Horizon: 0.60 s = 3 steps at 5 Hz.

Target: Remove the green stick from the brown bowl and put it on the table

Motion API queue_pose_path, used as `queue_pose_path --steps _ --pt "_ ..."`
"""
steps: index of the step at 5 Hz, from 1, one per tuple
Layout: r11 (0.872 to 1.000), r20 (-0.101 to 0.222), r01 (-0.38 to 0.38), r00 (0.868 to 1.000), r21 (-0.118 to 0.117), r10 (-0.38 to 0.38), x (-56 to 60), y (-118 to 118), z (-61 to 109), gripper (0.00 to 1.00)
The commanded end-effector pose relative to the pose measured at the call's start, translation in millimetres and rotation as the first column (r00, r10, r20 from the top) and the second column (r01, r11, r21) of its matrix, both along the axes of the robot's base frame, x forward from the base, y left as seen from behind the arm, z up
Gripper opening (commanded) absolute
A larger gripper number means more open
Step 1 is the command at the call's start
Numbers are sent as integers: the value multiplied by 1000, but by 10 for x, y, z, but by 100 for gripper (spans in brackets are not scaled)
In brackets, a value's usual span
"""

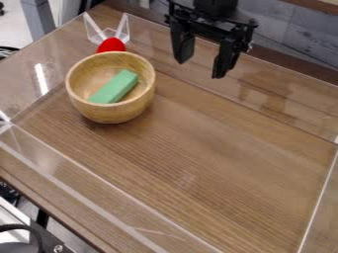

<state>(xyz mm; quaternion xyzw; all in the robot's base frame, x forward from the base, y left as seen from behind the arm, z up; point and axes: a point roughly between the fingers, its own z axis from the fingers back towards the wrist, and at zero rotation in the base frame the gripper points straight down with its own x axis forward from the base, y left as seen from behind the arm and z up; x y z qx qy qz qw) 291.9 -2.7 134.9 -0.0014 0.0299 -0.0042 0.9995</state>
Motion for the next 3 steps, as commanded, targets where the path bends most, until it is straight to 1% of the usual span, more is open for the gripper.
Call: queue_pose_path --steps 1,2,3 --pt "1000 -10 -5 1000 -1 5 -32 94 -37 100" --pt "1000 4 -15 1000 4 15 -111 382 -46 100" --pt "1000 31 -15 999 5 15 -196 722 -67 100"
